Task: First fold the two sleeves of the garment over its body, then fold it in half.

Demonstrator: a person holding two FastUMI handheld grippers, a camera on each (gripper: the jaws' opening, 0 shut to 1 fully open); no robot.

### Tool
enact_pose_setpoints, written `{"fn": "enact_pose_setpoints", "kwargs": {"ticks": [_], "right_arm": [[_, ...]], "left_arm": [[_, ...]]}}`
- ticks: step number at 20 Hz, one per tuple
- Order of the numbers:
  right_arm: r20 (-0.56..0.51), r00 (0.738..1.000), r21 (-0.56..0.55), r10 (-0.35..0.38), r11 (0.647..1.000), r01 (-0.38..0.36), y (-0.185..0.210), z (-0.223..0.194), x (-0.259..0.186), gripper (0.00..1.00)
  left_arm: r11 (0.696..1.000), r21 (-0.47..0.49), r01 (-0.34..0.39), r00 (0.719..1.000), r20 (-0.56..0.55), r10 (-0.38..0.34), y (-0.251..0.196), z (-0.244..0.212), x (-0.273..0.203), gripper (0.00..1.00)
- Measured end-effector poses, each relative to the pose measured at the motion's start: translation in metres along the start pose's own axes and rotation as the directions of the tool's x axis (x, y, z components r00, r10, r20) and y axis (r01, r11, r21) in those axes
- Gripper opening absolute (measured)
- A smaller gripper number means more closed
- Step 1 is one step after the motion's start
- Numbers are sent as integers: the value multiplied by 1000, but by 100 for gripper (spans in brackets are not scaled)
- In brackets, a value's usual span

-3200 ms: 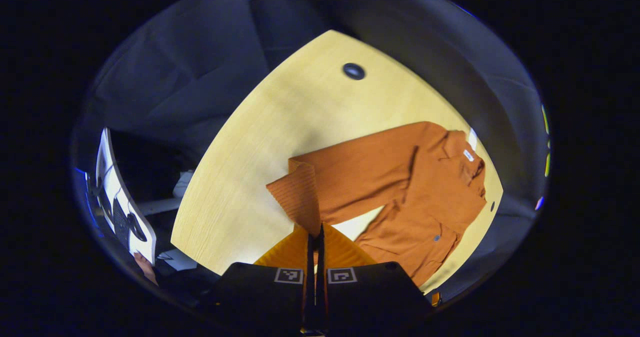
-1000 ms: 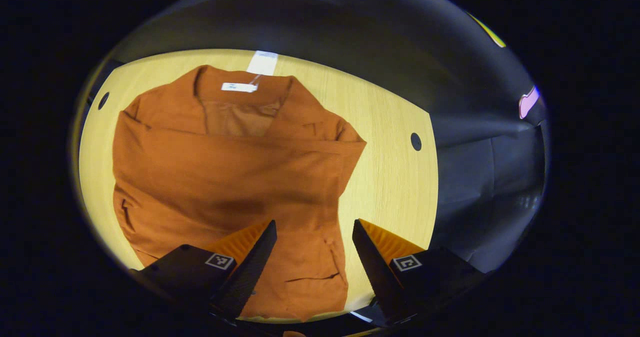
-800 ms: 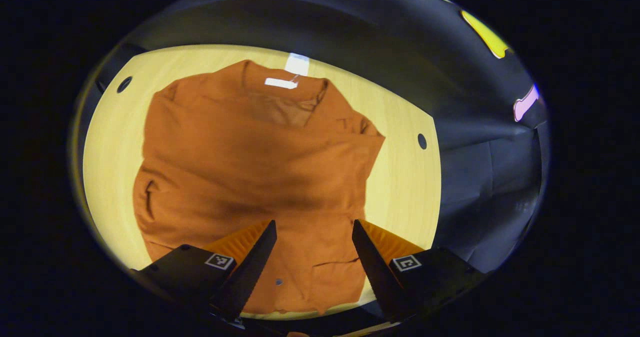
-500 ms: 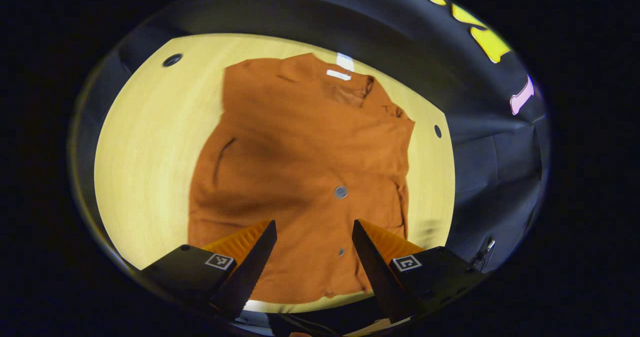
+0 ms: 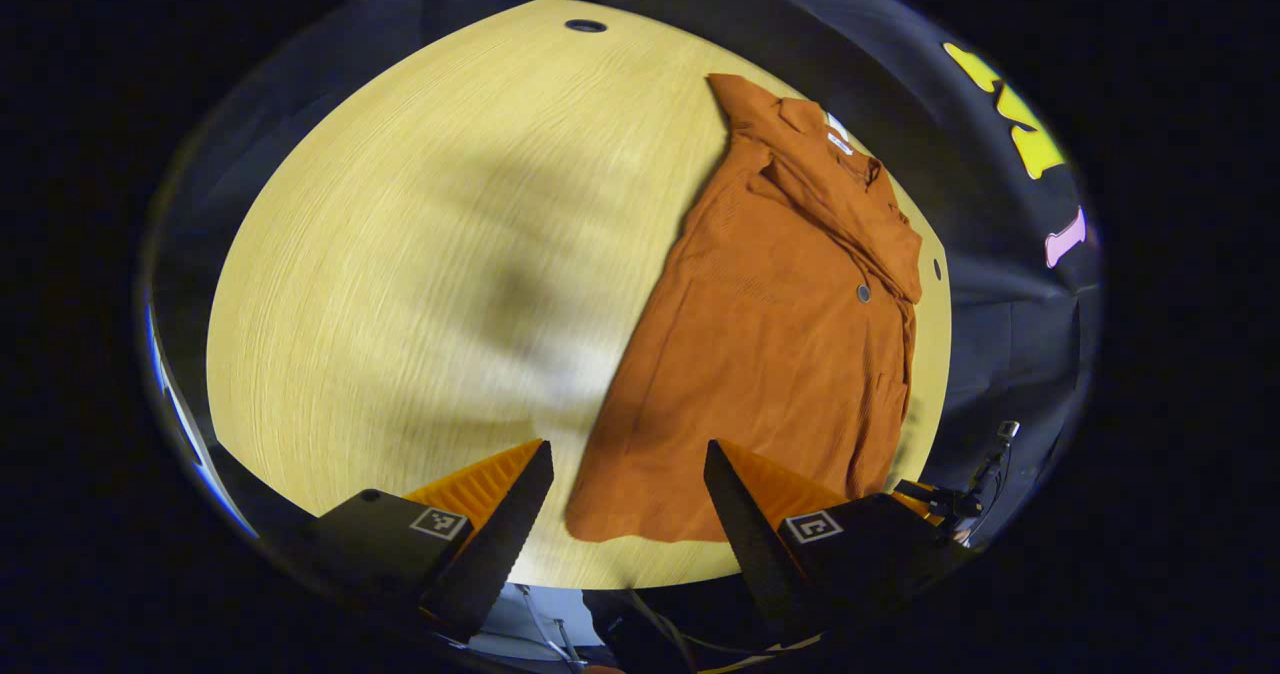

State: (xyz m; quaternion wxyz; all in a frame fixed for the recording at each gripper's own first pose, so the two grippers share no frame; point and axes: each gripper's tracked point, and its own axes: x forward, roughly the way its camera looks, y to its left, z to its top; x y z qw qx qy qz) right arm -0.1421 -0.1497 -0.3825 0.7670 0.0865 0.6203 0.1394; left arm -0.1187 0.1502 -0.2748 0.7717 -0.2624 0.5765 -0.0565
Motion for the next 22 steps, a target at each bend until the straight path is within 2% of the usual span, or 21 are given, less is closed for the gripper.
{"fn": "enact_pose_setpoints", "kwargs": {"ticks": [1, 3, 4, 6, 7, 8, 10, 11, 12, 13, 14, 15, 16, 17, 18, 19, 20, 21, 22], "right_arm": [[-16, 998, 31, 54, 998, -54, 5, -2, 2, 98], [-46, 990, 144, 136, 981, -128, 1, -7, 3, 99], [-42, 988, 179, 148, 974, -138, -5, -7, 4, 98], [-56, 990, 204, 128, 972, -114, -22, -13, 10, 97], [-61, 989, 217, 136, 969, -120, -24, -13, 8, 97], [-59, 985, 232, 159, 962, -142, -22, -12, 11, 92], [-55, 978, 261, 203, 948, -182, -18, -9, 12, 94], [-59, 967, 271, 250, 936, -225, -12, -8, 12, 93], [-67, 955, 278, 288, 925, -259, -6, -7, 12, 92], [-89, 939, 290, 333, 910, -296, 2, -8, 14, 93], [-99, 928, 300, 360, 899, -318, 6, -5, 16, 92], [-109, 917, 311, 385, 889, -336, 11, -3, 18, 91], [-119, 907, 319, 403, 881, -350, 16, 0, 21, 91], [-121, 897, 319, 426, 872, -371, 23, 2, 24, 89], [-131, 892, 318, 433, 870, -376, 29, 1, 32, 87], [-138, 887, 325, 441, 866, -380, 33, 1, 34, 75], [-139, 884, 329, 447, 863, -384, 35, 0, 34, 68], [-139, 886, 329, 443, 864, -381, 35, 1, 35, 65], [-142, 894, 322, 425, 874, -364, 31, -1, 38, 64]], "left_arm": [[1000, 5, 16, 1000, -25, -15, 4, -9, -4, 99], [998, 3, 69, 994, -84, -68, 28, -29, -17, 99], [995, -16, 103, 988, -111, -104, 29, -37, -24, 99], [986, -44, 159, 974, -157, -164, 32, -40, -36, 99], [976, -39, 214, 966, -138, -217, 25, -30, -42, 99], [962, -40, 268, 954, -127, -271, 21, -25, -52, 95], [943, -73, 324, 931, -151, -331, 34, -16, -67, 95], [939, -95, 331, 926, -156, -343, 40, -14, -60, 87], [937, -109, 333, 923, -165, -347, 42, -15, -54, 85], [932, -122, 341, 919, -167, -358, 44, -18, -57, 76], [934, -106, 341, 920, -165, -355, 36, -20, -58, 71], [939, -73, 335, 924, -167, -343, 39, -22, -58, 77], [945, -27, 327, 930, -170, -327, 34, -25, -58, 71], [946, 22, 322, 933, -178, -313, 32, -29, -58, 78], [945, 59, 322, 932, -195, -305, 22, -28, -54, 72], [947, 70, 313, 934, -206, -294, 19, -28, -52, 72], [951, 85, 298, 937, -214, -275, 20, -29, -51, 71], [959, 106, 262, 946, -227, -233, 24, -32, -46, 78], [966, 131, 224, 952, -239, -189, 28, -34, -42, 72]]}}
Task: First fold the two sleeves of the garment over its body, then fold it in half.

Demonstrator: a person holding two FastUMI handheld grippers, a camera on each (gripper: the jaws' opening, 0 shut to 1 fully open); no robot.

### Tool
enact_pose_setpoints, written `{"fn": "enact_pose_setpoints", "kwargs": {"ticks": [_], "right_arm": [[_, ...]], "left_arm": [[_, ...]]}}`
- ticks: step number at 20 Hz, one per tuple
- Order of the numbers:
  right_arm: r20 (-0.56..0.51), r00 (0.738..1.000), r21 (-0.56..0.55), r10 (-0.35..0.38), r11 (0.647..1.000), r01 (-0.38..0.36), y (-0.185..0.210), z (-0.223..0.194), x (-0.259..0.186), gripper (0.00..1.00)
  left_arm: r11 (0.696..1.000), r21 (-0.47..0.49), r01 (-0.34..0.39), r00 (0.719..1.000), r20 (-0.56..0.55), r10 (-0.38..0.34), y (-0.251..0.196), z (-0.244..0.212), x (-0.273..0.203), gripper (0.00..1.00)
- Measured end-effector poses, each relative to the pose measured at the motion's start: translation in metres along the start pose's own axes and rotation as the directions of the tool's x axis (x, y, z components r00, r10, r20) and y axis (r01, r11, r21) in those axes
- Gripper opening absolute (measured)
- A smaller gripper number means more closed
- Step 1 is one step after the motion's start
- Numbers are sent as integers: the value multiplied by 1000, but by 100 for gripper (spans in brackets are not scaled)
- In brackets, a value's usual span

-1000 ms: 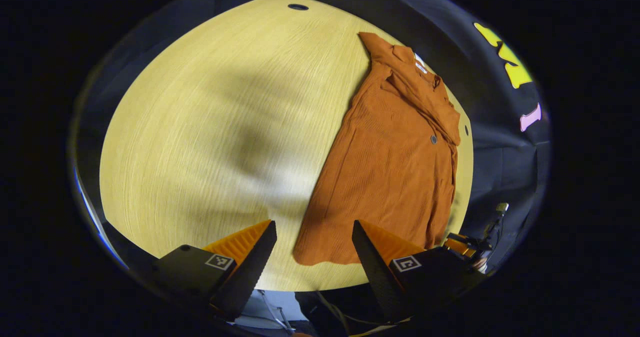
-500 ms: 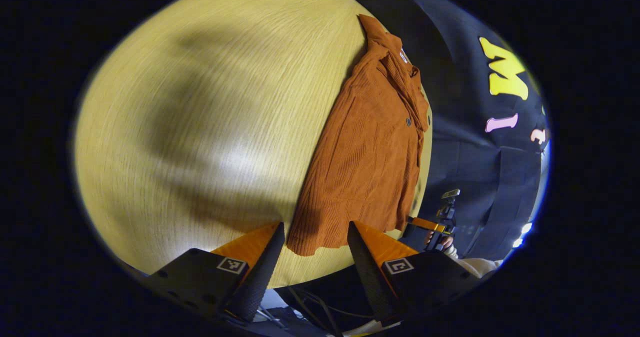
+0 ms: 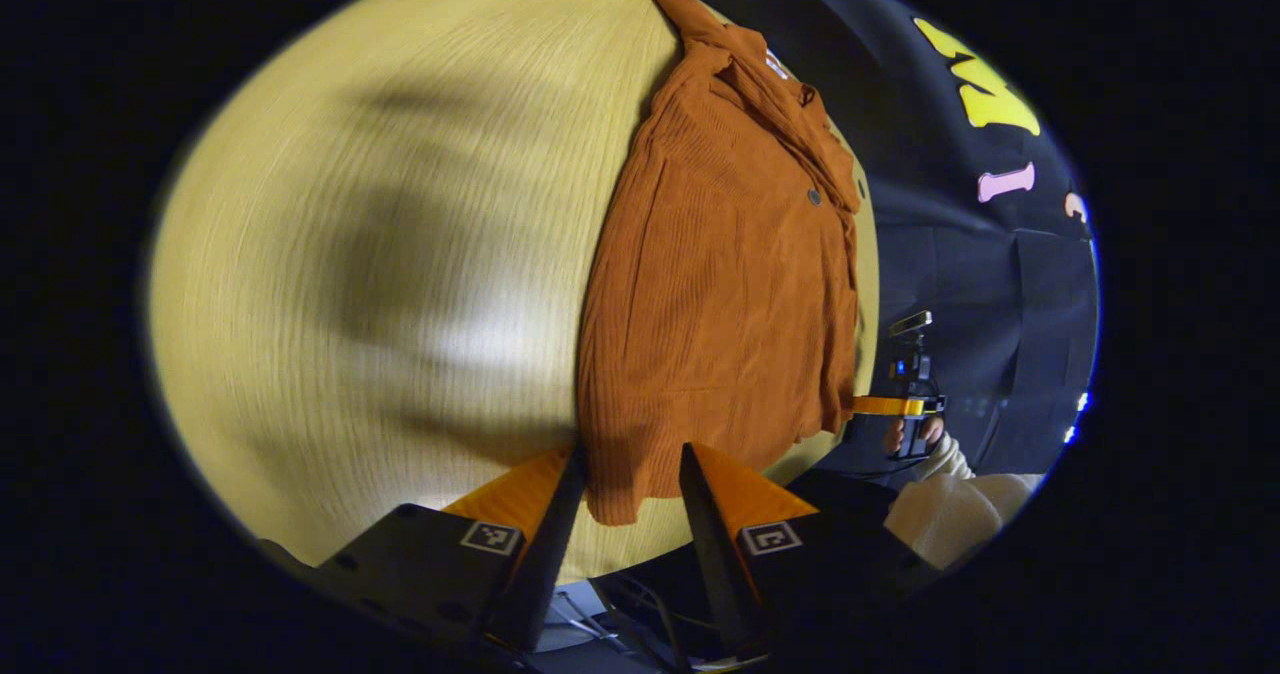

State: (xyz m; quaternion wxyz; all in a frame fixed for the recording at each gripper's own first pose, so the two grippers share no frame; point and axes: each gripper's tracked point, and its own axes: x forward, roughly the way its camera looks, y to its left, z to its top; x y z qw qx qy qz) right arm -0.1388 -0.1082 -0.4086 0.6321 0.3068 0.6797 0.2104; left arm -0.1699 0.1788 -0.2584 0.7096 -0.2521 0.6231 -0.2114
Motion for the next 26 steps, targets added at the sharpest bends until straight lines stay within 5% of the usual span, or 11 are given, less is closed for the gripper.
{"fn": "enact_pose_setpoints", "kwargs": {"ticks": [2, 4, 5, 8, 12, 15, 23, 26], "right_arm": [[6, 1000, 17, 0, 1000, 0, -3, 1, -2, 49], [13, 1000, 45, -11, 999, 10, -7, 3, 0, 43], [16, 1000, 59, -15, 998, 15, -8, 2, 0, 26], [25, 999, 61, -22, 998, 21, -7, 3, 9, 16], [58, 992, -9, -116, 993, 116, -10, 4, 3, 7], [99, 993, -28, -71, 997, 74, 20, 6, -12, 8], [225, 973, -78, 49, 996, -32, 112, 55, -69, 2], [249, 967, -152, 58, 988, -20, 147, 82, -92, 2]], "left_arm": [[999, -11, -30, 1000, 1, 30, 1, 3, 1, 30], [997, 1, -71, 997, 0, 71, 2, 1, 0, 23], [996, 22, -81, 997, 0, 81, -2, -2, -1, 20], [986, 91, -142, 989, -30, 145, -7, -9, 7, 8], [960, 106, -258, 965, -20, 262, -8, -8, 2, 3], [948, 166, -273, 961, 14, 275, -24, -8, -16, 3], [963, 134, -232, 971, 83, 223, -78, 29, -58, 4], [960, 118, -254, 965, 96, 244, -87, 54, -77, 4]]}}
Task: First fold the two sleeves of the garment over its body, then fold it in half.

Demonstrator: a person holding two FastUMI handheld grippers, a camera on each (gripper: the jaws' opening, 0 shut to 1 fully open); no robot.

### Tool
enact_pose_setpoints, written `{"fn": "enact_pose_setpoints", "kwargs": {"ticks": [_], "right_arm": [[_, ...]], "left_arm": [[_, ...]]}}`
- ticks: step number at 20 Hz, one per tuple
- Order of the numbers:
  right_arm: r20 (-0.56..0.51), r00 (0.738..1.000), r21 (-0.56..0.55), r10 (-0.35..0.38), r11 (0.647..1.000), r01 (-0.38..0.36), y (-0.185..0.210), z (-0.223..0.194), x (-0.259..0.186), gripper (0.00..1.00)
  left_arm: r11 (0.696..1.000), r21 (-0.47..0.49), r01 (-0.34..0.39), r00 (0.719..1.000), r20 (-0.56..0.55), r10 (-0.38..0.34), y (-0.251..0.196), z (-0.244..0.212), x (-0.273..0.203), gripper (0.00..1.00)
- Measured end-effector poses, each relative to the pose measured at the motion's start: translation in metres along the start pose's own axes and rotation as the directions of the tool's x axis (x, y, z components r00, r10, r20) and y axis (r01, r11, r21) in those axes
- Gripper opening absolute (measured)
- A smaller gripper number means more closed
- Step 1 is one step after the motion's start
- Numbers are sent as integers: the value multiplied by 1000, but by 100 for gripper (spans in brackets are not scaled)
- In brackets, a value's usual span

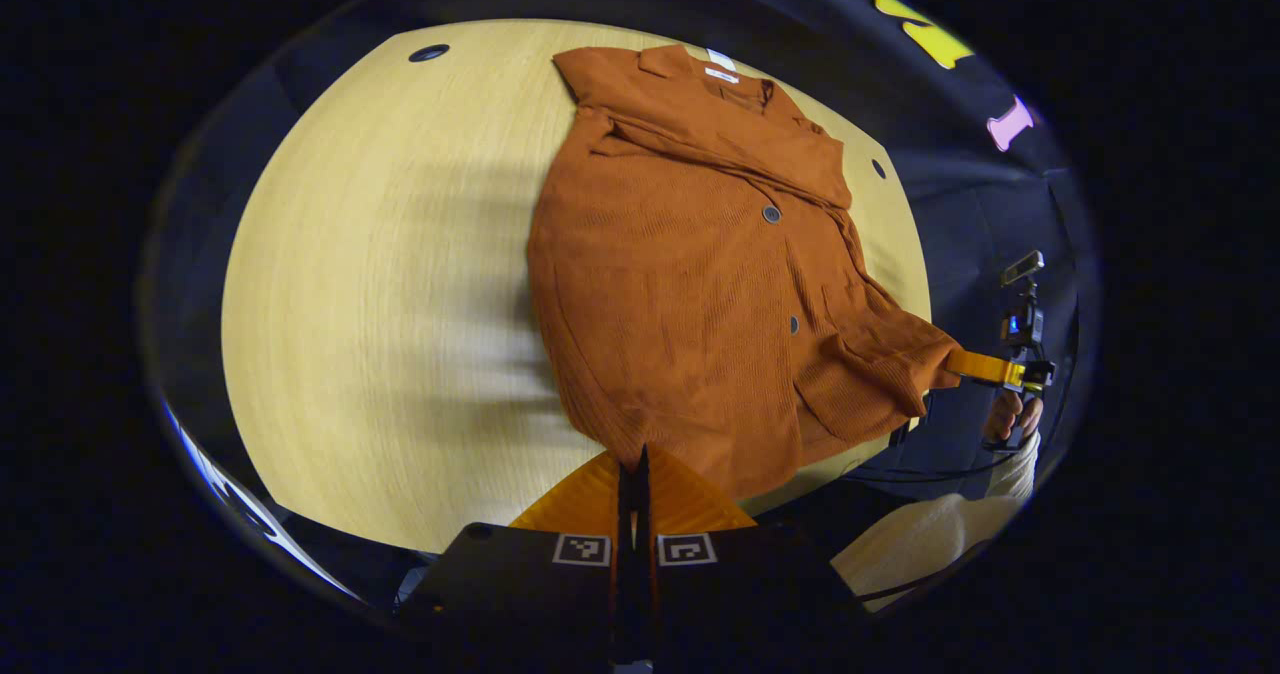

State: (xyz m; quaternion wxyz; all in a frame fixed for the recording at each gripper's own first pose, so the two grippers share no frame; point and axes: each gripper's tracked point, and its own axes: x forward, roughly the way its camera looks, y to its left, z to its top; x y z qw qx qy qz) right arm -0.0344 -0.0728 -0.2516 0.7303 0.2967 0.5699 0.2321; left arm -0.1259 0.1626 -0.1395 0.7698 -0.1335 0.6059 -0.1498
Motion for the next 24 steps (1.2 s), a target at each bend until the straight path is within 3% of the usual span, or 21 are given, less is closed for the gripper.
{"fn": "enact_pose_setpoints", "kwargs": {"ticks": [5, 8, 15, 21, 24], "right_arm": [[46, 999, -91, 2, 996, 2, 42, 75, -2, 2], [95, 995, -110, -9, 994, 19, 65, 133, 0, 2], [195, 979, -55, -63, 996, 75, 79, 268, 56, 2], [239, 961, 61, -137, 990, 126, 17, 350, 130, 2], [226, 953, 182, -200, 970, 161, -27, 361, 163, 2]], "left_arm": [[999, -12, 40, 996, 78, -39, -14, 80, -45, 3], [999, -27, -19, 987, 158, 23, -2, 140, -64, 4], [1000, -18, 11, 956, 292, -5, -30, 273, -42, 3], [998, -60, 7, 942, 336, 13, -9, 354, 24, 3], [991, -134, 13, 942, 334, 33, 8, 372, 64, 3]]}}
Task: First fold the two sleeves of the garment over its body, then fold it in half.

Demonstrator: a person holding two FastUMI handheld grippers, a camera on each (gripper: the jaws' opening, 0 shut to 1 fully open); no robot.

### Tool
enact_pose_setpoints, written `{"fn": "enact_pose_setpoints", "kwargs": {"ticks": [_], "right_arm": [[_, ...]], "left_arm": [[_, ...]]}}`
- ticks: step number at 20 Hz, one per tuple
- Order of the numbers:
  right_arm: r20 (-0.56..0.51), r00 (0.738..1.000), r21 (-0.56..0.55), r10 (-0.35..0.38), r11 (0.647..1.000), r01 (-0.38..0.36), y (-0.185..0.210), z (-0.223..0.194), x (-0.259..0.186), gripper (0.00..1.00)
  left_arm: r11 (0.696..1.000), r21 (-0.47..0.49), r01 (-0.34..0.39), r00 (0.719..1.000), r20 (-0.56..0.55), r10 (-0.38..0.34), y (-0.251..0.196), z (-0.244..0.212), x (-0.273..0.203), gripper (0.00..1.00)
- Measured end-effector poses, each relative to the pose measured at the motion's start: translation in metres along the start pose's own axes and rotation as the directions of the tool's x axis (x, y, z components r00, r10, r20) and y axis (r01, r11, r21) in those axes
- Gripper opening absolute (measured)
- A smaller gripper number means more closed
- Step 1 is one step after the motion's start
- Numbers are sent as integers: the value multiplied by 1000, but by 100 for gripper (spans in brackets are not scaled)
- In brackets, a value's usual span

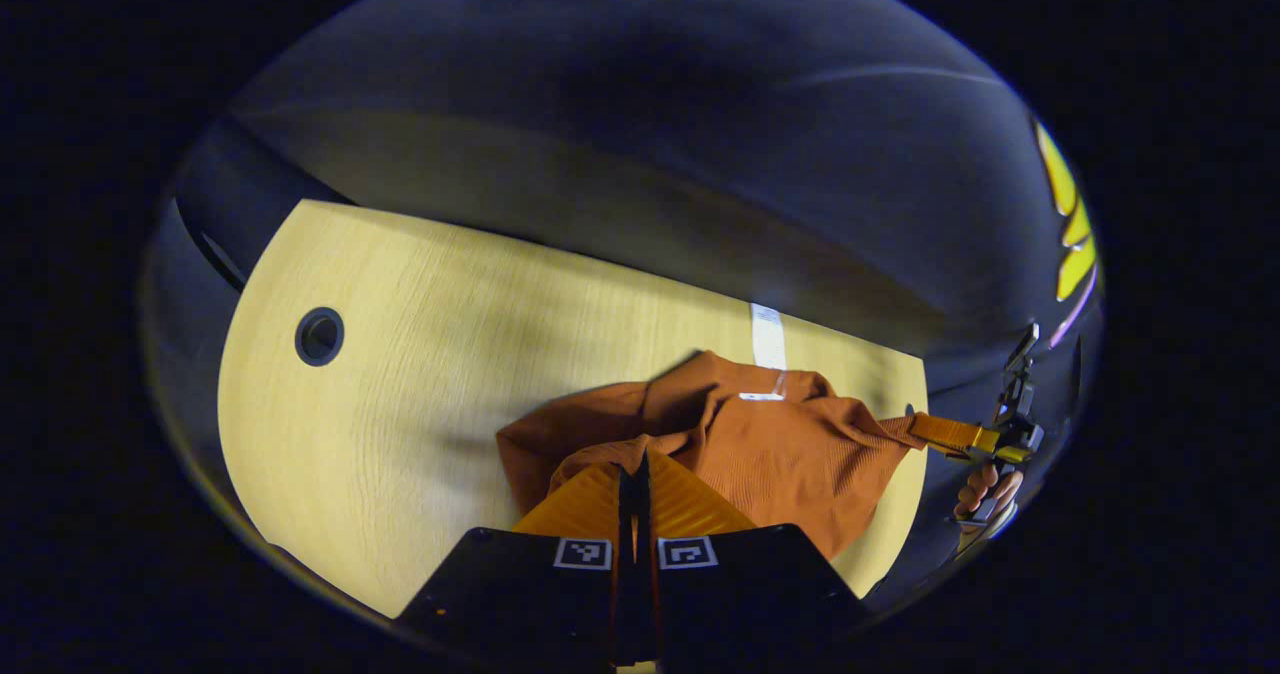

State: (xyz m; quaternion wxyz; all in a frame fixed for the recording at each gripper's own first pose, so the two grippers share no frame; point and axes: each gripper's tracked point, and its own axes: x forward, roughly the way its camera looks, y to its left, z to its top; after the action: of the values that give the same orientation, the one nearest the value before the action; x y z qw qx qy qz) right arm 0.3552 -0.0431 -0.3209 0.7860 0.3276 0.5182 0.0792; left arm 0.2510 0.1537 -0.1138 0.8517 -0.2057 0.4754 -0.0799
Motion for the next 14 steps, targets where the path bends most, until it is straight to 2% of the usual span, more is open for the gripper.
{"fn": "enact_pose_setpoints", "kwargs": {"ticks": [1, 2, 4, 5, 6, 8, 10, 12, 13, 14], "right_arm": [[13, 1000, 38, 9, 999, -9, -3, 1, 5, 2], [26, 1000, 70, 10, 997, -12, -4, 6, 5, 2], [37, 999, 114, 19, 993, -23, -5, 12, -4, 4], [38, 999, 134, 38, 990, -43, -4, 14, -8, 8], [43, 998, 154, 40, 987, -46, -7, 18, -11, 7], [58, 998, 161, 37, 986, -46, -7, 19, -9, 12], [76, 996, 163, 36, 986, -48, -4, 20, -8, 12], [89, 994, 184, 70, 979, -85, 3, 19, -9, 24], [103, 993, 184, 66, 979, -84, 1, 20, -9, 24], [122, 989, 193, 86, 975, -108, 4, 20, -11, 16]], "left_arm": [[999, -32, 5, 1000, 5, -5, 2, 1, 6, 7], [998, -60, 20, 1000, 22, -19, 1, 3, 8, 3], [997, -64, 31, 999, 17, -30, 10, 3, 9, 3], [997, -60, 58, 998, 13, -57, 7, 3, 7, 3], [995, -61, 83, 996, 14, -83, 4, 5, 9, 3], [993, -70, 94, 996, 12, -93, 2, 4, 13, 4], [990, -90, 110, 994, 19, -109, -1, 6, 13, 5], [977, -118, 179, 983, 50, -174, -12, 14, 12, 7], [975, -127, 180, 983, 65, -173, -13, 15, 16, 8], [979, -135, 154, 987, 74, -145, -7, 14, 23, 18]]}}
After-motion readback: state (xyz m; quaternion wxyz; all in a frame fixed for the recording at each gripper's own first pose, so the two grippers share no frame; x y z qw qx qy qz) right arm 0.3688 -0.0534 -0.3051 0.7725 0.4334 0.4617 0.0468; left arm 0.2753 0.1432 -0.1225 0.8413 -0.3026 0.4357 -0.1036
